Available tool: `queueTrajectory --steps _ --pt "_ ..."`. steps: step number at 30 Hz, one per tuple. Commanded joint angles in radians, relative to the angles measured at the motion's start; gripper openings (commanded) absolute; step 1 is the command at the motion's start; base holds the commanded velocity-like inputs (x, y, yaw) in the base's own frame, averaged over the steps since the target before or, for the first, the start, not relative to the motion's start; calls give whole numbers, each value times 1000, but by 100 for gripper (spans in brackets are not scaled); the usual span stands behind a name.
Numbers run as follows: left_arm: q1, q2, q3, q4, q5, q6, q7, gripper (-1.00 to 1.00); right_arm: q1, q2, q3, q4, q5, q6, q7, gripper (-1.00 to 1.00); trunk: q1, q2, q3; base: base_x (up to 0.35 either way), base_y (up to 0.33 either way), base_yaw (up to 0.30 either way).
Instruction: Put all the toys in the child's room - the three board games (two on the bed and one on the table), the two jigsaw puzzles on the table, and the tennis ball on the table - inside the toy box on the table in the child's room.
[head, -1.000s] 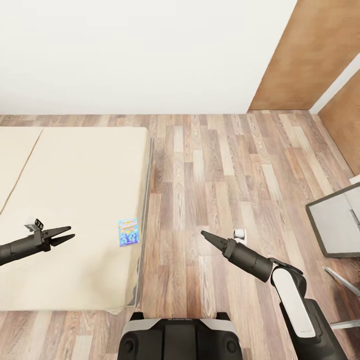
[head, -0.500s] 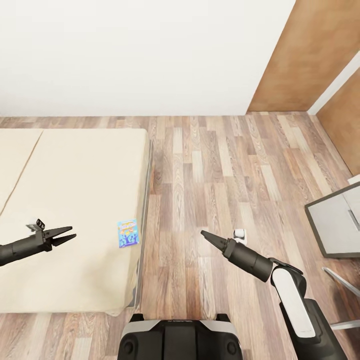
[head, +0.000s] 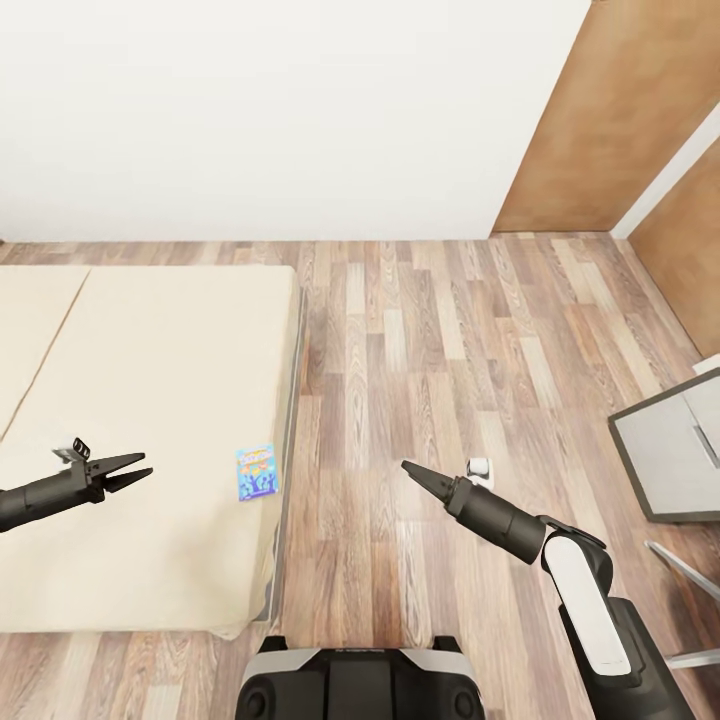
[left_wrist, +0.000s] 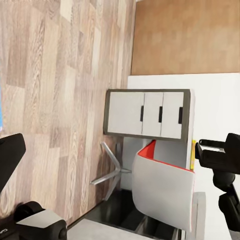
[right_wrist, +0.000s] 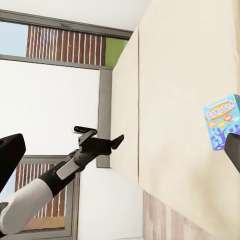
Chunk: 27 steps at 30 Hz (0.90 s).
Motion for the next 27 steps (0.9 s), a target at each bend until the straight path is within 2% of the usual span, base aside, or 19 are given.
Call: queueTrajectory --steps 1,27 --pt "0 0 1 0 -1 11 -4 100 -1 0 -1 0 0 6 2 100 1 -1 1 0 0 0" --pt "0 -1 1 0 -4 11 -4 100 -1 0 -2 3 0 6 2 100 1 -1 43 0 0 0"
